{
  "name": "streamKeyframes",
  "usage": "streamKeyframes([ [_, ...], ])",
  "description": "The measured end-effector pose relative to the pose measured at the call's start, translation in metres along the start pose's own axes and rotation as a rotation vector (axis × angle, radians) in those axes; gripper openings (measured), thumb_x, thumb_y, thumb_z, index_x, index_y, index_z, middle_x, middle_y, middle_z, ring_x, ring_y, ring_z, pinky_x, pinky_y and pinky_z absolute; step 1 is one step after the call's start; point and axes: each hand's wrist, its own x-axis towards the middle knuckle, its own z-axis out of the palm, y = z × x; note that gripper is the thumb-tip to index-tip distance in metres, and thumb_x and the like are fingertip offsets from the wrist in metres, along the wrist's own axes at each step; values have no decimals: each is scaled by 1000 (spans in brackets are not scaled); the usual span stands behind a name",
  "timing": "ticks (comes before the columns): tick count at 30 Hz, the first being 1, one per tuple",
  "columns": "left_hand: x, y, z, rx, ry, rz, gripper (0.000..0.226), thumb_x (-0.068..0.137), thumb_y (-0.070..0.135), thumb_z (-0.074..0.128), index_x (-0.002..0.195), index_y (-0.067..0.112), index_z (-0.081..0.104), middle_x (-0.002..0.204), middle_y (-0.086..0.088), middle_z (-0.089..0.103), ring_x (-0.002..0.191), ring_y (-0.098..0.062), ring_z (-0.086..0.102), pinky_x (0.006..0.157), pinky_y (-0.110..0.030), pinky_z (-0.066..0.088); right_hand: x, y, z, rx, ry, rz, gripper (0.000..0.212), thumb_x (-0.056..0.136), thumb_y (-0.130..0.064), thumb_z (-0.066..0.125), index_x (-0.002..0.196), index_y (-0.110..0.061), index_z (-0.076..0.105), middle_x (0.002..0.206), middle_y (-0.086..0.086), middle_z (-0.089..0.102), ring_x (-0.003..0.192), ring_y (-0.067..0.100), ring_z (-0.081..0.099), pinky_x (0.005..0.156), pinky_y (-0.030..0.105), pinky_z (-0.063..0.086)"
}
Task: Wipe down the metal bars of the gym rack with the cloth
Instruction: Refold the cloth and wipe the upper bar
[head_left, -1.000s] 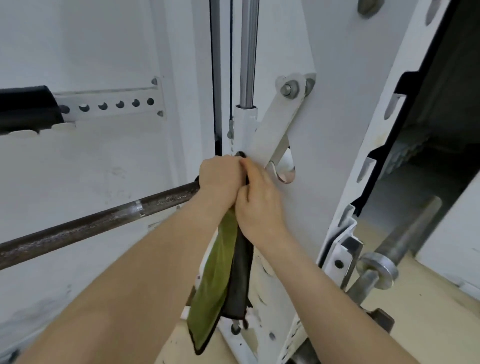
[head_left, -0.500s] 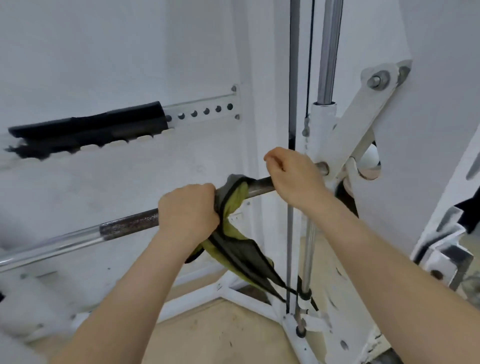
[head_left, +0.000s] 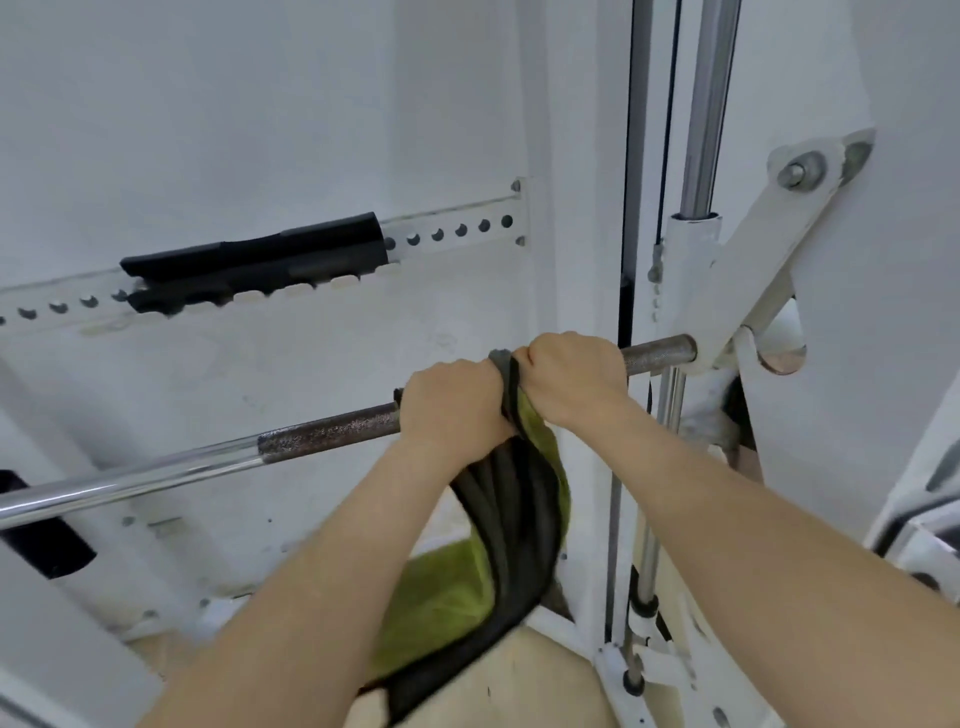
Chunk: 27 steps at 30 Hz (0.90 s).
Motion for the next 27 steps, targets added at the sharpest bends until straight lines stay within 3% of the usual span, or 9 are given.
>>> streamKeyframes([
  [4, 0, -26, -6, -167, -116, -43, 38, 80, 59, 55, 79, 21, 56, 74, 5, 55, 68, -19, 52, 60, -28, 37, -3, 0, 4, -82, 42, -62, 39, 96, -16, 33, 58, -19, 30, 60, -5, 33, 65, 22, 45, 55, 31, 25],
  [8, -26, -54, 2, -78, 26, -98, 26, 78, 52, 56, 76, 26, 53, 64, 7, 52, 61, -19, 52, 51, -27, 34, -1, 2, 11, -34, 91, -9, 41, 94, -27, 28, 55, -17, 37, 56, -3, 40, 51, 18, 38, 48, 29, 15],
  [11, -48, -83, 8, 12, 122, -153, 24, 79, 45, 57, 76, 24, 47, 63, 5, 49, 60, -22, 49, 49, -27, 27, 0, 2, 12, -13, 112, 71, 44, 94, -31, 34, 55, -14, 44, 53, 0, 45, 47, 19, 36, 47, 29, 19],
  [18, -88, -144, 16, 123, 161, -247, 20, 78, 34, 59, 73, 20, 45, 64, 4, 47, 61, -24, 44, 56, -31, 30, 3, 1, 14, 1, 95, 124, 40, 89, -27, 38, 54, -8, 45, 53, 6, 47, 47, 24, 39, 49, 30, 21],
  [20, -109, -181, 13, 150, 125, -355, 19, 80, 37, 57, 73, 20, 50, 65, 4, 49, 61, -24, 46, 57, -31, 34, 4, 1, 13, 6, 73, 132, 41, 90, -27, 37, 56, -7, 48, 54, 7, 49, 48, 23, 40, 49, 30, 21],
  [23, -130, -225, -5, 135, -82, -490, 21, 85, 41, 50, 76, 23, 57, 68, 3, 55, 61, -22, 51, 55, -30, 35, 6, -2, 6, 24, -12, 155, 43, 93, -29, 35, 62, -6, 54, 58, 8, 54, 52, 24, 45, 57, 32, 30],
  [25, -126, -234, -12, 101, -199, -477, 19, 84, 40, 51, 80, 22, 59, 70, 1, 57, 61, -21, 53, 57, -30, 39, 4, -13, 1, 14, -70, 139, 42, 96, -29, 31, 68, -9, 54, 64, 6, 56, 57, 23, 45, 70, 35, 32],
  [27, -118, -227, -12, 112, -203, -401, 18, 81, 36, 54, 88, 21, 60, 73, 1, 60, 63, -22, 54, 59, -30, 41, -1, -42, 3, -50, -85, 8, 36, 98, -27, 26, 75, -13, 49, 72, 1, 56, 64, 24, 44, 75, 39, 30],
])
